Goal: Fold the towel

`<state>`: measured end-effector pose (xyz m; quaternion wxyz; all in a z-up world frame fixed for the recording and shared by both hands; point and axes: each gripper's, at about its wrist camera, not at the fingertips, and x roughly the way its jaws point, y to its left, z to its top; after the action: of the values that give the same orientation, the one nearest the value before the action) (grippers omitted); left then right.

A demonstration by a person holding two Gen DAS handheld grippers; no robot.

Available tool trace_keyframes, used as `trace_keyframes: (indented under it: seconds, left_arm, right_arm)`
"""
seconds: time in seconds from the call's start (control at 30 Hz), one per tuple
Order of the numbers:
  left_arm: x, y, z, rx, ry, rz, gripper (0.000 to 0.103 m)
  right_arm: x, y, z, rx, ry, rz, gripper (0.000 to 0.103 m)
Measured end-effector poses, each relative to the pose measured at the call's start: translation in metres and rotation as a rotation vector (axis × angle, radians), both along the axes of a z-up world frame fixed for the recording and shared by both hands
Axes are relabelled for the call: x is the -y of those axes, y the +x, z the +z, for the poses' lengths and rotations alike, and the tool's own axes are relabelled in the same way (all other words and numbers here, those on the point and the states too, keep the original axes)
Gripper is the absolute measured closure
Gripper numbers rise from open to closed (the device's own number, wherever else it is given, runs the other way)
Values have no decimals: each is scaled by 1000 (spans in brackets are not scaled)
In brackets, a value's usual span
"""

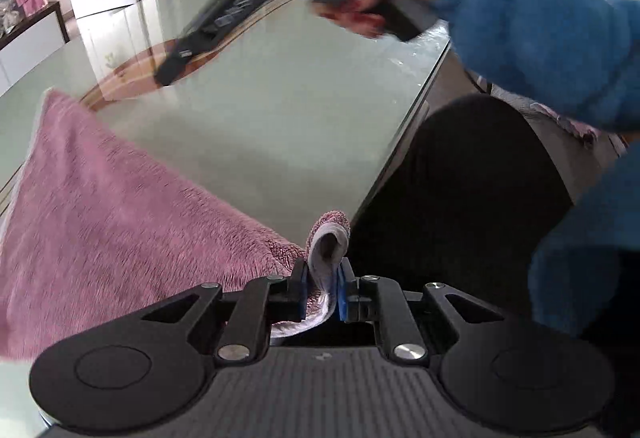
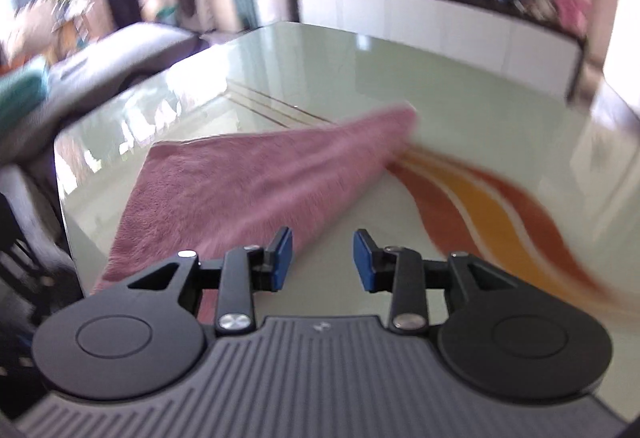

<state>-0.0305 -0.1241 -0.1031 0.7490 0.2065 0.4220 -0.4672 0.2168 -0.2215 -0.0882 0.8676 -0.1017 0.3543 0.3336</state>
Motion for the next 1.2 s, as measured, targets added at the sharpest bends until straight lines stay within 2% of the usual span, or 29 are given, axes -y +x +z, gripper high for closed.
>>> trace_keyframes:
  seconds: [0.1, 0.2, 0.37, 0.47, 0.53, 0.67, 0.8, 0.9, 0.97, 1.03, 1.2]
  left_arm:
    - [-19, -4, 4, 11, -24, 25, 87]
    - [-31, -5, 10, 23, -48, 35, 87]
    - [-25, 38, 29, 38, -72, 35, 87]
    - [-26, 48, 40, 41, -102, 42, 87]
    - [-25, 42, 53, 46, -117, 45, 87]
    - [-32, 56, 65, 82, -148, 55, 87]
    - [-31, 86, 73, 122, -154, 76, 87]
    - [-32, 112, 85, 140, -176, 102, 87]
    - [-32, 124, 93, 158, -182, 118, 87]
    - [-31, 136, 101, 184, -178, 126, 87]
    - [-22, 172, 117, 227, -156, 126, 87]
  right_arm:
    - [-33, 2, -6, 19, -34, 124, 70]
    - [-50, 6, -16, -8, -70, 180, 70]
    - [-54, 16, -31, -88, -114, 179, 71]
    - [-52, 12, -39, -107, -138, 174, 71]
    - [-52, 12, -40, -112, -130, 163, 71]
    - [-51, 12, -35, -112, -117, 146, 71]
    - [-40, 9, -21, -86, -31, 135, 69]
    - [-43, 10, -31, -95, -116, 137, 69]
    - [-43, 11, -38, -117, -124, 131, 66]
    - [-36, 15, -41, -138, -81, 96, 60]
    - [-23, 19, -40, -158, -3, 46, 59]
